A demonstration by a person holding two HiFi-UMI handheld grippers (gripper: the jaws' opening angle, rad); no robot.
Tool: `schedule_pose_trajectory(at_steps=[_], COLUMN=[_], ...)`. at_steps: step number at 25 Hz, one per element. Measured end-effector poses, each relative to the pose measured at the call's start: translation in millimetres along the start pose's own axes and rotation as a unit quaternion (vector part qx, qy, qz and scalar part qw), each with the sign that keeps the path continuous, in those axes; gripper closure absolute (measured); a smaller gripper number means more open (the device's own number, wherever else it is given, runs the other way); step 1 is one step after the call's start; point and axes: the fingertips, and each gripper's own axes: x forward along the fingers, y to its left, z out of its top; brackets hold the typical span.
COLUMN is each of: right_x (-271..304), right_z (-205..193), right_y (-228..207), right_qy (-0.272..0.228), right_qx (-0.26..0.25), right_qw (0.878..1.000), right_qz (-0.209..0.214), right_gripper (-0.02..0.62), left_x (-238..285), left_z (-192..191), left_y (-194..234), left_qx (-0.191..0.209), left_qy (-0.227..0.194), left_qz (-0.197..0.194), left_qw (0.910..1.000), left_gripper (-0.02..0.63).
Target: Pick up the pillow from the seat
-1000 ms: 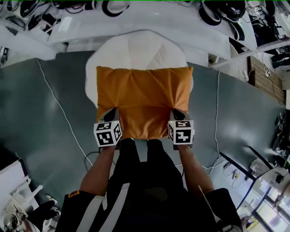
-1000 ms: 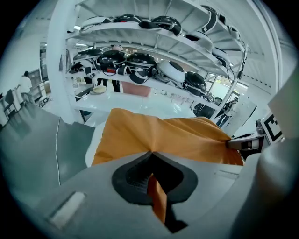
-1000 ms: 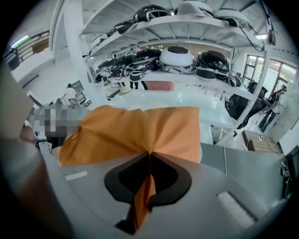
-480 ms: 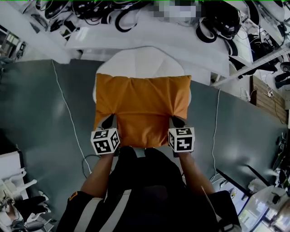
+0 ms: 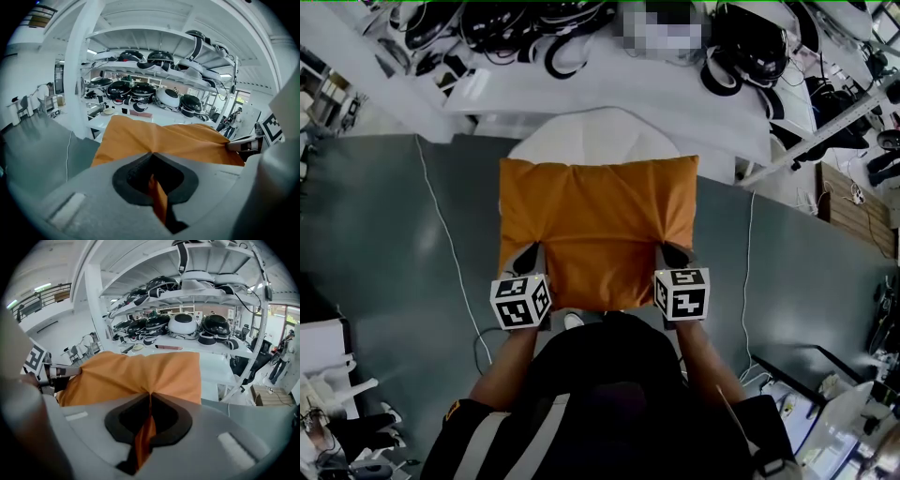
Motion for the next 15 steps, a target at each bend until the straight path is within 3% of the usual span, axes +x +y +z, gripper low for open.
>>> schedule_pose_trajectory(at_steps=[15], right_x=[-60], right_z=[-29], right_y=[81], right_qy=[-0.029], right_qx=[0.02], right_qw=[0.998], right_qz=[-0.047], right_gripper=[0.584], left_x=[-82], left_z=[-15], left_y=[38], left_qx=[0.031], left_qy=[-0.036], left_qz=[-0.046], left_qw=[0.9978], left_gripper=[0.601])
